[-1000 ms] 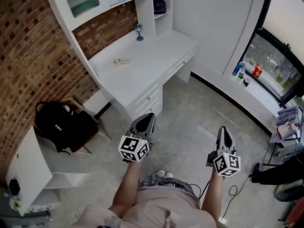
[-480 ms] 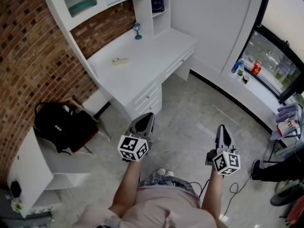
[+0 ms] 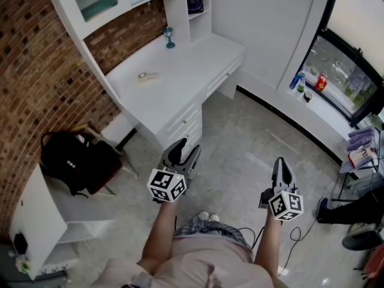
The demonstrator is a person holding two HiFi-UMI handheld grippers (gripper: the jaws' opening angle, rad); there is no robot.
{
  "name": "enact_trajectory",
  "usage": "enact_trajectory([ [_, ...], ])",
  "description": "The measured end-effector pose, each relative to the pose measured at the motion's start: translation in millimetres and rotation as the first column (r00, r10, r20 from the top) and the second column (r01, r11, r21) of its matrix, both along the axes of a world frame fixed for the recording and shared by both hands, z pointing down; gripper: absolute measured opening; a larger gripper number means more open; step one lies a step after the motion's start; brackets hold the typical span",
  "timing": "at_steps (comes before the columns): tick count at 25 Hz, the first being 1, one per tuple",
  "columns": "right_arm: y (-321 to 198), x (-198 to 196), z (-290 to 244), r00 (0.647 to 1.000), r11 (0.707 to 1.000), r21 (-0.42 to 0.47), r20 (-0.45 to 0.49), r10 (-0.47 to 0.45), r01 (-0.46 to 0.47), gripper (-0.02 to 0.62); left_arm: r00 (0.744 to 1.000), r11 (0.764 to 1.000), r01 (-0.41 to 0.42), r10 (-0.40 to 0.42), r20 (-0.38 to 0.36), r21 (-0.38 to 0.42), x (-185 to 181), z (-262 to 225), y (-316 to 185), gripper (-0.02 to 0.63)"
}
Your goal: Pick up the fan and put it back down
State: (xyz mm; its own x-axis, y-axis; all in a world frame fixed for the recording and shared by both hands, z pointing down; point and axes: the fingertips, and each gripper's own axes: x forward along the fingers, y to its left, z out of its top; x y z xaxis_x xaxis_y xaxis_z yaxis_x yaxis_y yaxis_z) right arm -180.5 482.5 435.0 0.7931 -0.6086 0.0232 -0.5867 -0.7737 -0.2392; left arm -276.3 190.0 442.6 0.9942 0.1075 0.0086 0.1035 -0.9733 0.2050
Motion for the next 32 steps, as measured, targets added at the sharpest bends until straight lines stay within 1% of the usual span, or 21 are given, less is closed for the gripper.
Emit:
enact_trajectory([
  [1, -1.2, 0.7, 0.5, 1.0, 1.0, -0.001, 0.001, 0.002, -0.002, 0.015, 1.0, 1.0, 0.002, -0.002, -0.005, 0.001, 1.2, -0.9, -2.2, 0.232],
  [4, -6.1, 3.2, 0.9, 1.0, 1.0, -0.003, 0.004, 0.006, -0.006, 0.015, 1.0, 1.0, 0.024, -0.024, -0.008, 0.011, 5.2, -1.6, -12.6, 0.311],
  [6, -8.7, 4.4, 1.9, 1.0, 1.0, -0.004, 0.007, 0.01, -0.01, 0.015, 0.999, 0.999, 0.041, -0.041, -0.003, 0.015, 7.2, 0.8, -19.4, 0.329],
  [9, -12.0, 8.8, 3.9, 1.0, 1.0, -0.005, 0.012, 0.02, -0.02, 0.015, 0.999, 0.999, 0.04, -0.04, 0.0, 0.017, 12.4, 3.1, -26.0, 0.336],
  [15, -24.4, 20.2, 5.2, 0.999, 0.999, 0.001, 0.005, 0.032, -0.032, 0.015, 1.0, 1.0, 0.013, -0.012, -0.005, 0.021, 30.8, 6.2, -33.9, 0.336],
  [22, -31.7, 33.9, 10.9, 0.999, 0.999, 0.006, 0.008, 0.046, -0.046, 0.015, 1.0, 0.999, -0.02, 0.02, 0.006, 0.029, 50.0, 14.4, -36.4, 0.336],
  [28, -36.6, 56.2, 11.0, 0.998, 0.998, 0.011, 0.007, 0.057, -0.057, 0.015, 1.0, 0.999, -0.023, 0.022, 0.005, 0.031, 75.0, 14.3, -44.3, 0.336],
  [32, -39.7, 79.8, 15.5, 0.998, 0.998, 0.016, 0.009, 0.059, -0.059, 0.015, 1.0, 0.999, -0.024, 0.024, 0.008, 0.038, 98.3, 18.9, -47.6, 0.336],
])
